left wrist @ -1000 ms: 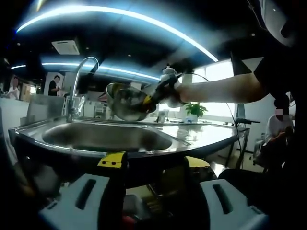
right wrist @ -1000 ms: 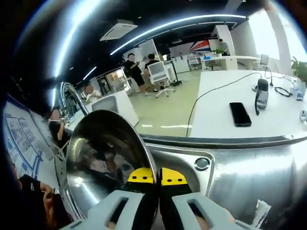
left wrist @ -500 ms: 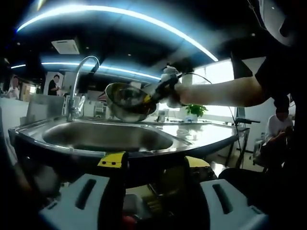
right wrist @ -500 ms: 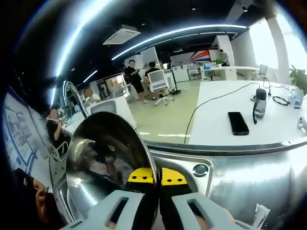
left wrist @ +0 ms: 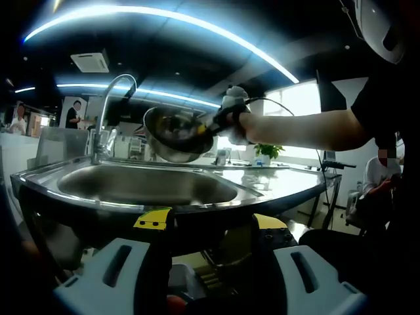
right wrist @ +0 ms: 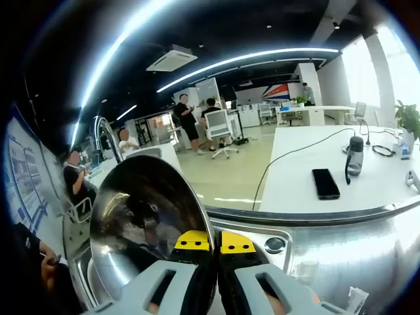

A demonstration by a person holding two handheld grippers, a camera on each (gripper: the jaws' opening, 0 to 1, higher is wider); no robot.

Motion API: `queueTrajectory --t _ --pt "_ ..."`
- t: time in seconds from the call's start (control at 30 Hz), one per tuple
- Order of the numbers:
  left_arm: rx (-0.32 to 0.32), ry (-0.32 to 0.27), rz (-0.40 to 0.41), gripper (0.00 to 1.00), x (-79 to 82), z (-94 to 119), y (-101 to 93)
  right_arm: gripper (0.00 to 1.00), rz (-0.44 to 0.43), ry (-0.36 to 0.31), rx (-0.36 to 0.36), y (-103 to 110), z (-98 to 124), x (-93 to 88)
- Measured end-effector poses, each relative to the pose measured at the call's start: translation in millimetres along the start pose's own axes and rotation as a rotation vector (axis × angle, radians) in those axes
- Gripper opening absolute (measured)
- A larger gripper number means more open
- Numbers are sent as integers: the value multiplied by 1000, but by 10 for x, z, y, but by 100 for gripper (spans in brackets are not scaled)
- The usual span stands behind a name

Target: Pick up bowl with dirty water move over sink pour dirty water into sink return bowl to place

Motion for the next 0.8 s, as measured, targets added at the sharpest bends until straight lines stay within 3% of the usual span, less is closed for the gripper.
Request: queueTrajectory --t 0.8 --pt "-8 15 9 46 -32 -27 1 0 67 -137 -28 67 109 48"
Point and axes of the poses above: the point that each gripper's makers call its tool centre point, and the gripper's own axes: z roughly backward along the fingers, y roughly to its left, x roughly out of its top, the point moved 8 cm from there along z, roughly backward along the fingers, and after that the axes turned 10 degrees about y, right-handed, at the moved point
